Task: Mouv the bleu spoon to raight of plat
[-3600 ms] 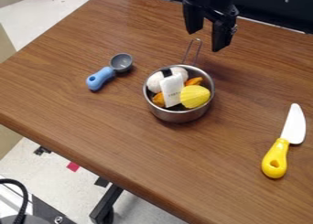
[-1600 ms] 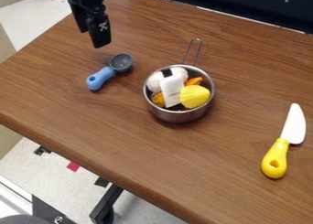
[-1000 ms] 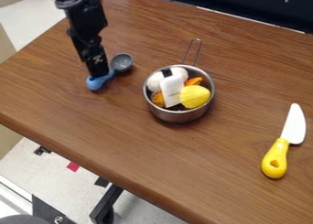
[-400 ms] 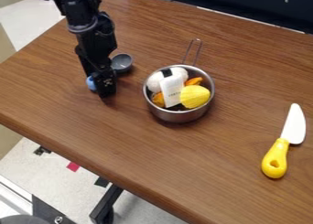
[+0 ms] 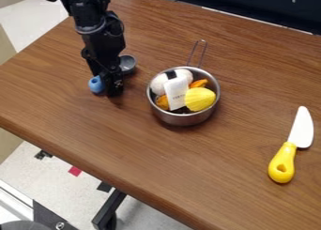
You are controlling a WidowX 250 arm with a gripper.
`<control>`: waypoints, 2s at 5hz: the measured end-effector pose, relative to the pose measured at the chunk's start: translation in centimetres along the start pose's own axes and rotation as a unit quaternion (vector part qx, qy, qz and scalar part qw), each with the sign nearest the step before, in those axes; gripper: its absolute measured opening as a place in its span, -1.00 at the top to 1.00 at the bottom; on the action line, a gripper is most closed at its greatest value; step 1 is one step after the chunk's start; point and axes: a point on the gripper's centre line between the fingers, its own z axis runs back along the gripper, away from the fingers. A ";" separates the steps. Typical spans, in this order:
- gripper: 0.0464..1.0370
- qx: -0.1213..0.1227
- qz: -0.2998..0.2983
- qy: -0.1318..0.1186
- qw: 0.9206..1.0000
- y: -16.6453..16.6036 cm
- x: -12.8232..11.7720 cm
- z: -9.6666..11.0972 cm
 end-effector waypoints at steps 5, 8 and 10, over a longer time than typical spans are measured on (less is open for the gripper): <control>0.46 -0.015 0.141 -0.014 0.990 1.0 3.5 3.9; 0.46 -0.054 0.175 0.005 0.983 -5.6 9.4 8.9; 0.46 -0.034 0.188 -0.019 0.981 -11.4 13.0 7.4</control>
